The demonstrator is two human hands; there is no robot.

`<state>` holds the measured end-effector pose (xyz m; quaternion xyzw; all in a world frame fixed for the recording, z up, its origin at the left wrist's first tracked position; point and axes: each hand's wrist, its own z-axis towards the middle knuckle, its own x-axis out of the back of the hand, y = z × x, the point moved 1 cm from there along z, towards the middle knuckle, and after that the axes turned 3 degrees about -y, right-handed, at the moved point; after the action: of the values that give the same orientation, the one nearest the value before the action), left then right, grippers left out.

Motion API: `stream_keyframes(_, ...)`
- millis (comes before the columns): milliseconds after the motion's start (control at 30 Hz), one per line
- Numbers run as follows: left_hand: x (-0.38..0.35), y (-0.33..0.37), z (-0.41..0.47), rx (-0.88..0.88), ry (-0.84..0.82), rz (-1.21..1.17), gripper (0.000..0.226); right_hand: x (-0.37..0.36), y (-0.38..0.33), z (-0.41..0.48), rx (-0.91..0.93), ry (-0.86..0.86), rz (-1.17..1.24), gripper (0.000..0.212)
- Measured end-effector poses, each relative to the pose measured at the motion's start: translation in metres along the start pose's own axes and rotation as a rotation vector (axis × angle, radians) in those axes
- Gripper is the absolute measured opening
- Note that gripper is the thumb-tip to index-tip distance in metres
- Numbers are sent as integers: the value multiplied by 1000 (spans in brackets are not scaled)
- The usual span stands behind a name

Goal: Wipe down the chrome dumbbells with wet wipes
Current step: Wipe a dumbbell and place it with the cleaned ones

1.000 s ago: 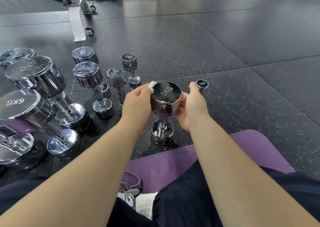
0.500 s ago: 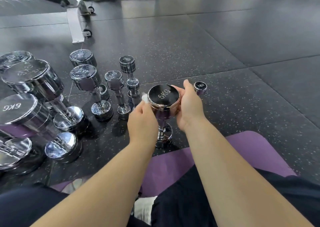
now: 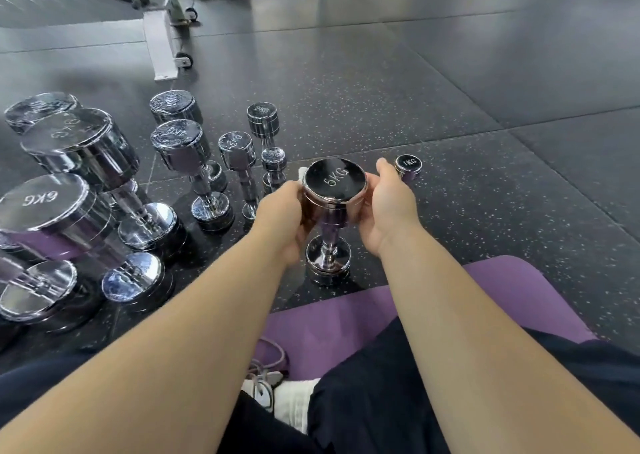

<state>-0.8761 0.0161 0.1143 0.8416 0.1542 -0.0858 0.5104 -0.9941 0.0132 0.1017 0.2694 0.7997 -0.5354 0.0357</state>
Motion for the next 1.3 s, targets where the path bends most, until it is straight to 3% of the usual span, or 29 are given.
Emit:
stream_keyframes(267,7,-6,-18,93,8,106,26,9,-4,-11,-42,-54,-35,24)
stream_keyframes(333,3,-3,-24,-89,70,249,30,10,-1,-12,-51,-82,-45,23)
stream_keyframes(433,-10,-9,-39,-603,-2,778,28,14,2,-11,-59,-110,-14,26)
stream_keyframes(500,-5,-23,-34,-690,-42,1033,40,15,1,-11,-57,-153,43,33)
stream_keyframes(567,5,-30,-30,-597,45,933,48,12,1,-11,-53,-177,105,36)
stream_keyframes(700,15,-22,-19,-278,40,541,9,7,11,-11,-63,-244,144,29)
stream_keyframes(800,19,-3,-13,-225,33,307,14,9,23,-4,-10,-396,22,63)
stream_keyframes(900,26,14,-9,-202,-91,415,40,1,42,3,143,-368,-389,56)
stream_keyframes(967,36,27,-9,-196,-108,649,71,-6,56,9,167,-346,-660,34)
stream_keyframes(1033,45,38,-14,-256,-86,952,69,-7,61,15,189,-286,-944,26)
stream_keyframes(1100,52,48,-20,-310,-28,1083,57,-3,59,20,234,-214,-974,27)
stream_keyframes(1233,67,56,-21,-389,104,897,50,-10,55,17,414,-249,-966,12)
stream_keyframes(1300,75,53,-18,-249,56,611,36,-15,60,20,482,-315,-1072,23)
